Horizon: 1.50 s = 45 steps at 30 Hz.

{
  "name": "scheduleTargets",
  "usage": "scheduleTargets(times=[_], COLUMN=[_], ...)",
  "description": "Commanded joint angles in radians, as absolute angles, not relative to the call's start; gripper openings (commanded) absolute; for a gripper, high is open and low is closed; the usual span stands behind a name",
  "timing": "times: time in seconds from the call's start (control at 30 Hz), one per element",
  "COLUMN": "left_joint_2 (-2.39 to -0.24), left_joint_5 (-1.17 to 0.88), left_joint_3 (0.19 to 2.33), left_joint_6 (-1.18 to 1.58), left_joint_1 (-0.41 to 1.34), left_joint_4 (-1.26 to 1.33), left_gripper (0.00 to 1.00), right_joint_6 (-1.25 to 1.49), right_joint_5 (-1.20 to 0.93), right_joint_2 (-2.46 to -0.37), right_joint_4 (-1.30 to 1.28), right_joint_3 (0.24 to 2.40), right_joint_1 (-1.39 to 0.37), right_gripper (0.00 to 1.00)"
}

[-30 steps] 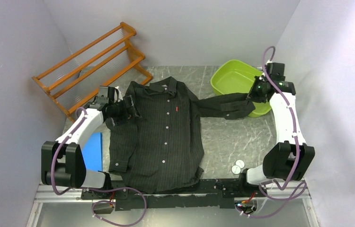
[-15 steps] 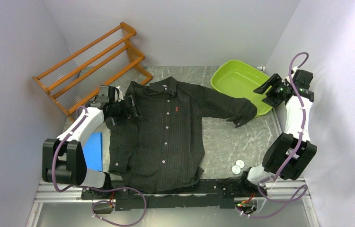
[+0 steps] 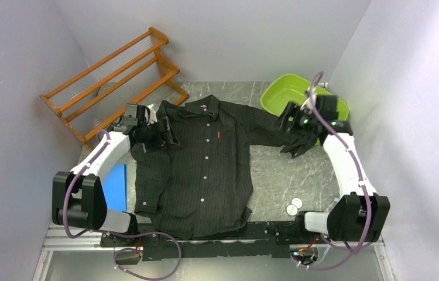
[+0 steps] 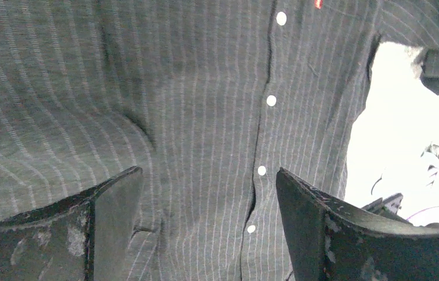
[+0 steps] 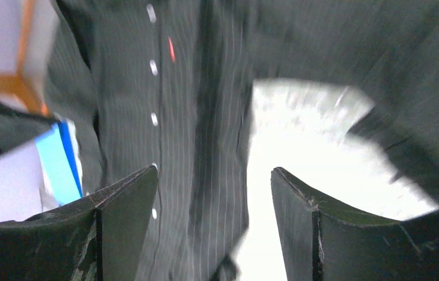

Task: Pin the brooch onto the clothing
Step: Flatten out the clothes at the center of the board.

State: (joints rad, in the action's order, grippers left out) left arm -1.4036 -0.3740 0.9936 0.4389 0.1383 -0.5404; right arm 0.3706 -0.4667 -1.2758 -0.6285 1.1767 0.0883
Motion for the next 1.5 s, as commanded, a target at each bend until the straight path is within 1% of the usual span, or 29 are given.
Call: scheduleTargets(times=[0.0, 0.1, 0.23, 0.37, 0.47, 0.57, 0.63, 0.73, 0.83, 1.03, 1.07, 1.1, 1.2, 1.23, 1.37, 1.47], left_joint_2=[-1.383, -1.395, -1.435, -1.474, -1.484, -1.486, -1.486, -1.478, -1.476, -1.474, -1.474, -1.474, -1.473, -1.474, -1.481, -1.493], left_joint_5=[-0.447, -0.434, -0.42, -0.408, -0.401, -0.386, -0.373, -0.357, -0.347, -0.327, -0.323, -0.321, -0.31, -0.308, -0.3, -0.29], left_joint_3=[1.018, 1.01, 1.005, 1.005, 1.016, 1.032, 1.042, 1.048, 1.043, 1.04, 1.04, 1.04, 1.04, 1.04, 1.041, 1.037], left_joint_6=[0.436, 0.45, 0.478, 0.498, 0.492, 0.476, 0.466, 0.458, 0.457, 0.456, 0.456, 0.453, 0.451, 0.451, 0.449, 0.45], left_joint_1=[0.212, 0.286, 0.373, 0.411, 0.419, 0.419, 0.419, 0.419, 0.419, 0.419, 0.419, 0.42, 0.419, 0.419, 0.42, 0.419], left_joint_4=[-0.498, -0.472, -0.433, -0.411, -0.413, -0.432, -0.447, -0.461, -0.461, -0.471, -0.472, -0.473, -0.475, -0.474, -0.467, -0.461], left_gripper=[0.87, 0.87, 0.85, 0.84, 0.84, 0.84, 0.84, 0.84, 0.85, 0.84, 0.85, 0.84, 0.85, 0.85, 0.85, 0.85], right_joint_6=[0.421, 0.469, 0.53, 0.617, 0.661, 0.69, 0.701, 0.707, 0.709, 0.71, 0.707, 0.704, 0.691, 0.688, 0.707, 0.76], right_joint_5=[-0.497, -0.514, -0.485, -0.479, -0.476, -0.476, -0.48, -0.474, -0.493, -0.489, -0.487, -0.484, -0.468, -0.458, -0.417, -0.382], right_joint_2=[-1.237, -1.189, -1.121, -1.038, -1.027, -1.056, -1.092, -1.148, -1.2, -1.285, -1.292, -1.296, -1.277, -1.264, -1.178, -1.076], right_joint_4=[-0.662, -0.681, -0.767, -0.799, -0.784, -0.734, -0.7, -0.657, -0.607, -0.549, -0.548, -0.548, -0.586, -0.606, -0.714, -0.807], right_joint_3=[0.949, 0.809, 0.701, 0.622, 0.564, 0.53, 0.521, 0.515, 0.521, 0.525, 0.527, 0.528, 0.538, 0.542, 0.539, 0.524], right_joint_1=[-0.035, -0.107, -0.209, -0.317, -0.389, -0.447, -0.483, -0.521, -0.544, -0.579, -0.58, -0.583, -0.586, -0.586, -0.586, -0.587], right_gripper=[0.73, 0.68, 0.64, 0.59, 0.56, 0.53, 0.47, 0.41, 0.38, 0.38, 0.35, 0.3, 0.07, 0.01, 0.0, 0.0])
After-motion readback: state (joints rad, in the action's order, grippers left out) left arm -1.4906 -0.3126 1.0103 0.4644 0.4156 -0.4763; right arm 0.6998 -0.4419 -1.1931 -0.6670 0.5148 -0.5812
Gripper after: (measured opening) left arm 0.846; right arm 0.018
